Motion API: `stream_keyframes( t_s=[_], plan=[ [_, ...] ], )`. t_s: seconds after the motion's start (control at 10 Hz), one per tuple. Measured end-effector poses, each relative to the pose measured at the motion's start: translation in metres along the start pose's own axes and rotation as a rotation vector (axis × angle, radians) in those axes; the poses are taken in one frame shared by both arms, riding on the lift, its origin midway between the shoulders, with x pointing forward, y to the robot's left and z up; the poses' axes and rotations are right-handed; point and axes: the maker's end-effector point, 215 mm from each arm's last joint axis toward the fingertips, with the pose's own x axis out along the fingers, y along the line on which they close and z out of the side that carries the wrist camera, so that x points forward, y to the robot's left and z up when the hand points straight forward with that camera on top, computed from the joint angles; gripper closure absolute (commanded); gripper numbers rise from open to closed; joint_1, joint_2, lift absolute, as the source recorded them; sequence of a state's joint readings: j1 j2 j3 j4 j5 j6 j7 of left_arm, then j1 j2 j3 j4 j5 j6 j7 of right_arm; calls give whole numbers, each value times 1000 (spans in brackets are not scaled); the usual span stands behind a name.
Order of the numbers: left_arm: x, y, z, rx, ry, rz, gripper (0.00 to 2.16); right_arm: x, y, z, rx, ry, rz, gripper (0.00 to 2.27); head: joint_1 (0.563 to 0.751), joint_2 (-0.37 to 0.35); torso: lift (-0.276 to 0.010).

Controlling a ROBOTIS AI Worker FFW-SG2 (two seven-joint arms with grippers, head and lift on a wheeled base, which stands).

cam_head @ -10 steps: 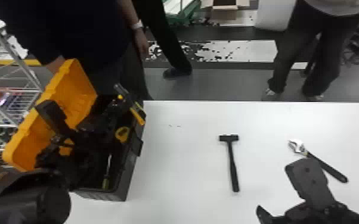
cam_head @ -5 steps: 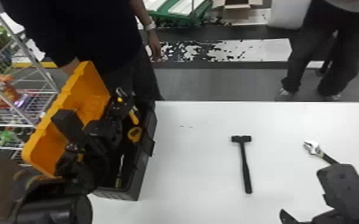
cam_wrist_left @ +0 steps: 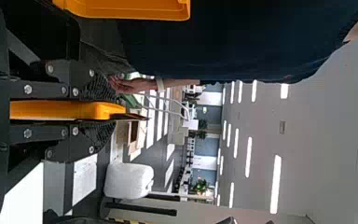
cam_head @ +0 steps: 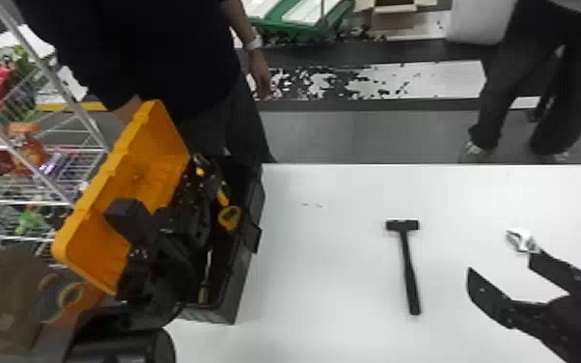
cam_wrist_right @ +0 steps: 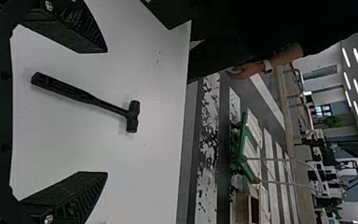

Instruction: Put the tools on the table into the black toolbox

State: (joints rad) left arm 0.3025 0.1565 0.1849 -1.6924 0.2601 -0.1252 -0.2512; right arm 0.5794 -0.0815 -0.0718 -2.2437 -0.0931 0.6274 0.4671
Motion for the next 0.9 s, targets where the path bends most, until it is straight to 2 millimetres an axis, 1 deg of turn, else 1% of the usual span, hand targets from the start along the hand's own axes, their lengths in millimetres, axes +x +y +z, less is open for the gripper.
stream_keyframes(
  t_s=[0.1, 0.3, 0.4, 0.6, 0.7, 0.8, 0.9],
  plan=[
    [-3, 0, -6, -5, 6, 11, 56, -4, -4, 4, 24, -34, 7, 80, 695, 203, -39],
    [-11, 0, -14, -3, 6, 42, 63, -17, -14, 9, 60, -92, 7, 83, 695, 190, -39],
    [-20, 1, -13, -1, -6, 53, 63, -26, -19, 13, 67, -125, 1, 83, 695, 183, -39],
    [-48, -1, -5, -6, -42, 63, 66, -42, -34, 17, 67, -185, -17, 83, 695, 163, -39],
    [-60, -6, -9, -22, -33, 70, 66, -48, -41, 16, 62, -207, -35, 83, 695, 147, -39],
    [-70, -15, -19, -37, -13, 67, 66, -52, -49, 13, 59, -228, -56, 83, 695, 137, -39],
    [-80, -25, -28, -46, 3, 62, 76, -55, -55, 9, 60, -244, -74, 83, 695, 112, -39]
  ],
)
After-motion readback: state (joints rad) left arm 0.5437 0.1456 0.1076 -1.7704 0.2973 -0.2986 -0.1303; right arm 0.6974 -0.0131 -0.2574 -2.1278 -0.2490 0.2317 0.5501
